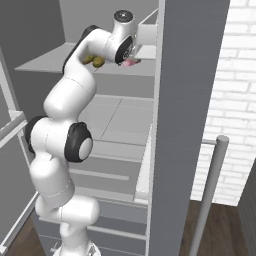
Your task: Place one potato and one steak in each tupperware on the nearby counter, to pack two identical lunches.
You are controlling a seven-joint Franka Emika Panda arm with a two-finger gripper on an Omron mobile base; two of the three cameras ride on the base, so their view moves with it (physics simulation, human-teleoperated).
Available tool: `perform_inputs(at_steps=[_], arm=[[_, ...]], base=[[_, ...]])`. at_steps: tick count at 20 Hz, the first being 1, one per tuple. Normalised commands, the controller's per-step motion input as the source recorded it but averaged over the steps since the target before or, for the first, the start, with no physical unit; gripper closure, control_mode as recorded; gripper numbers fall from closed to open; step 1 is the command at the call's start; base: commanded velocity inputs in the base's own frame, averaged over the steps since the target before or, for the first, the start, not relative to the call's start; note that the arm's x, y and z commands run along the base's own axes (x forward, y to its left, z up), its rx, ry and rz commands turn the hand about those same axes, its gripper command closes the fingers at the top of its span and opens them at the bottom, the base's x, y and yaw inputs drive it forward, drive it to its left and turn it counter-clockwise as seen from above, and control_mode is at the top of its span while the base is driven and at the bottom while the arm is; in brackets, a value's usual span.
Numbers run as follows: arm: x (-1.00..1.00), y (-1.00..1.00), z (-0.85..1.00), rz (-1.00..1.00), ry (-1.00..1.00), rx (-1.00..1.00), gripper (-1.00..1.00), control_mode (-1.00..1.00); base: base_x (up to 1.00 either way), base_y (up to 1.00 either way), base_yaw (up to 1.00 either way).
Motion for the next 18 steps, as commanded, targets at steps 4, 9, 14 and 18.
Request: perform_inputs(at_steps=[4,9,14,18], arm=[[0.13,0.12,-0.43,0.08,-0.05,-0.07,1.0,-1.0],[-0.05,-0.12,-0.19,0.04,-0.11,-0.02,1.0,-1.0],[-0.7,-0.31,0.04,0.06,-0.01,0.04,1.0,-1.0],[-1.0,-0.05,0.76,0.0,0.01,0.0,1.0,-1.0]], base=[[0.0,0.0,0.0],[0.0,0.0,0.0],[0.0,0.0,0.0],[0.0,0.0,0.0]])
